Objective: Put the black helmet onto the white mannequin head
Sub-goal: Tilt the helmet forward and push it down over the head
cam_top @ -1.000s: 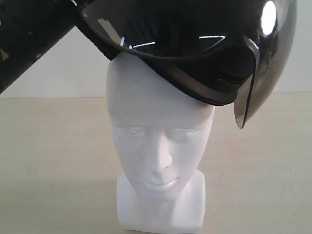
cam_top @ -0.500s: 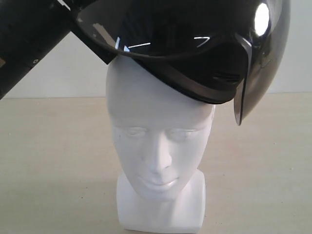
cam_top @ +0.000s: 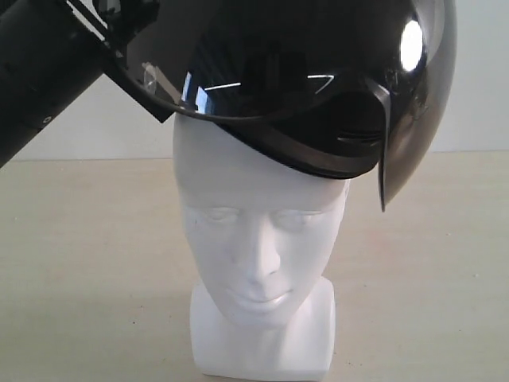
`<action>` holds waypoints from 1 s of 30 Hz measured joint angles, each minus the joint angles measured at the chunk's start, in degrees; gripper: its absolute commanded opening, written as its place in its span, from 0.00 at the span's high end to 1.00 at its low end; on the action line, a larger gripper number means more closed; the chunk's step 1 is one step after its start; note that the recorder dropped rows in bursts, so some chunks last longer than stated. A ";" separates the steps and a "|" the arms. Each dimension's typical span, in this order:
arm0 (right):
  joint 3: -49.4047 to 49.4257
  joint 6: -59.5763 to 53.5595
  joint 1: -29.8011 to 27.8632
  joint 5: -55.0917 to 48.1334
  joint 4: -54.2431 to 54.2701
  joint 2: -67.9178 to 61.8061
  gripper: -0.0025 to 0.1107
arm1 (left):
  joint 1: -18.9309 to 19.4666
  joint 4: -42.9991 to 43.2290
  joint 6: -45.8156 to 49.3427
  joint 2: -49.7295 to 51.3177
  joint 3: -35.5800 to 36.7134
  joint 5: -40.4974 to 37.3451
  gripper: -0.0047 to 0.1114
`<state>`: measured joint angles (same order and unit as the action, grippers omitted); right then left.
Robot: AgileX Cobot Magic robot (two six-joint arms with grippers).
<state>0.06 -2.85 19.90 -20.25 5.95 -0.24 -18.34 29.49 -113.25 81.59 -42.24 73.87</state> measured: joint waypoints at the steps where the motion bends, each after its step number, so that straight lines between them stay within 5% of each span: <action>1: 0.00 0.00 0.00 0.00 0.00 0.00 0.98 | 0.00 0.12 0.00 0.00 0.00 0.00 0.92; 30: 0.00 0.00 0.00 0.00 0.00 0.00 0.98 | 2.53 2.14 -2.38 1.98 1.87 0.42 0.92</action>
<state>0.06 -2.85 19.90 -20.25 5.95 -0.24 -15.81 31.63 -115.63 83.57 -40.37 74.28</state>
